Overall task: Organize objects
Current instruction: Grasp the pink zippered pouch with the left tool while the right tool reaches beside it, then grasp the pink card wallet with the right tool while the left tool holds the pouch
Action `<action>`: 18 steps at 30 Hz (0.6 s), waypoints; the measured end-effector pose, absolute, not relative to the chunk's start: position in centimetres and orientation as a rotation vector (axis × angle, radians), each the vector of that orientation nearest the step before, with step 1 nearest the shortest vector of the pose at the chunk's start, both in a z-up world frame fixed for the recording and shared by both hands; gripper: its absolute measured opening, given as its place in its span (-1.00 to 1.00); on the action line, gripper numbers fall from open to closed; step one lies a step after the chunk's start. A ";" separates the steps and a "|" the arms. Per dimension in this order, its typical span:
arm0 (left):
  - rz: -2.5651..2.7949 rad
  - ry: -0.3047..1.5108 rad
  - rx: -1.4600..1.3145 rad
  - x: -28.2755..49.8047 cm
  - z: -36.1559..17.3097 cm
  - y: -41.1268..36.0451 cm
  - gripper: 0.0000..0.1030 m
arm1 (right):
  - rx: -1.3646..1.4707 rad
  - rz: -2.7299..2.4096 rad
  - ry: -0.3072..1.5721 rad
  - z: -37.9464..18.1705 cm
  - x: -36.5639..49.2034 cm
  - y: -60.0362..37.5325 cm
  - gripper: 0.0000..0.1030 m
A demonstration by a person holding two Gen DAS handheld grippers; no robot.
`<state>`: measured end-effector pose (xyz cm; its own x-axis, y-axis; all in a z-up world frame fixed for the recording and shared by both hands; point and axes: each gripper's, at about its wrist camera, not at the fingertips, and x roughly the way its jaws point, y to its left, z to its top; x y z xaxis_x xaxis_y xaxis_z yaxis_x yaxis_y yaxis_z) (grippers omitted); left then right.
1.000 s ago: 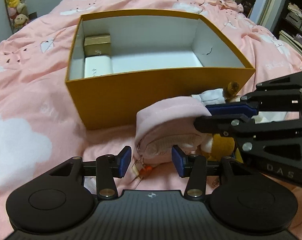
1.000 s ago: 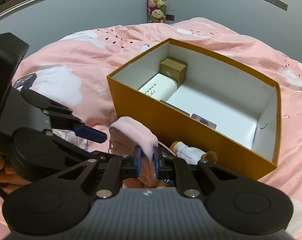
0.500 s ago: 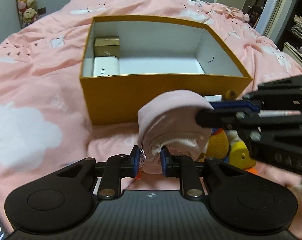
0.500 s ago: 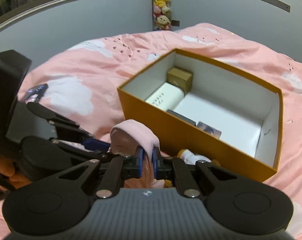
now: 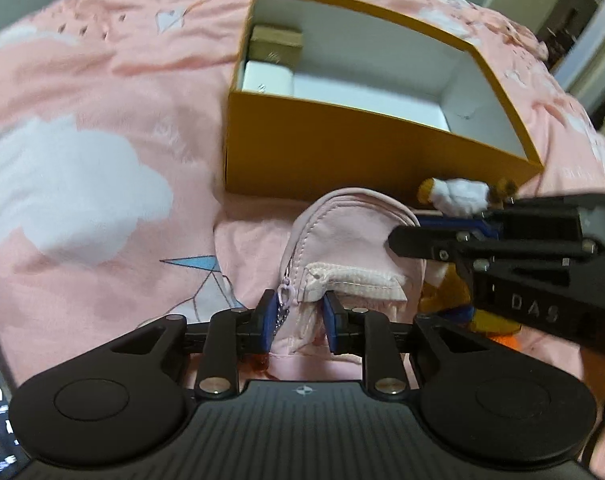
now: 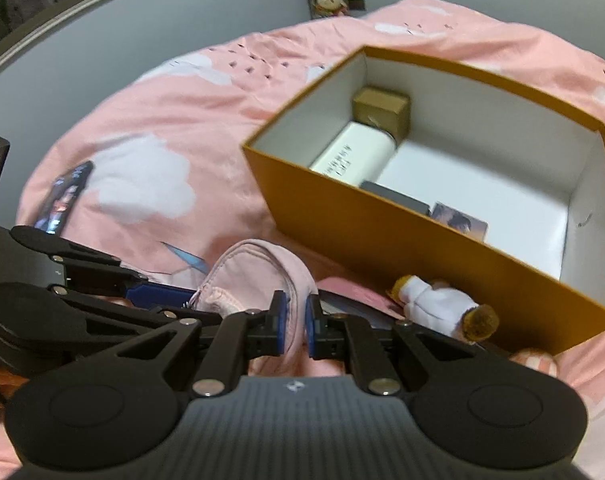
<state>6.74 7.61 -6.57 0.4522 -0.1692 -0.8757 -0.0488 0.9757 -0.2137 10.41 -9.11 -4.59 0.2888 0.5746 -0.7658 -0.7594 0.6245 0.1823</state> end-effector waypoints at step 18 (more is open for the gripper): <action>-0.079 1.096 -0.246 7.0 -7.8 7.8 -0.64 | -0.270 0.909 0.867 -4.5 10.6 -9.2 -0.63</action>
<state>6.99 7.79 -7.75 0.4573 -0.1843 -0.8700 -0.0583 0.9700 -0.2361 10.64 -9.24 -4.47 0.3139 0.5773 -0.7538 -0.7806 0.6088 0.1412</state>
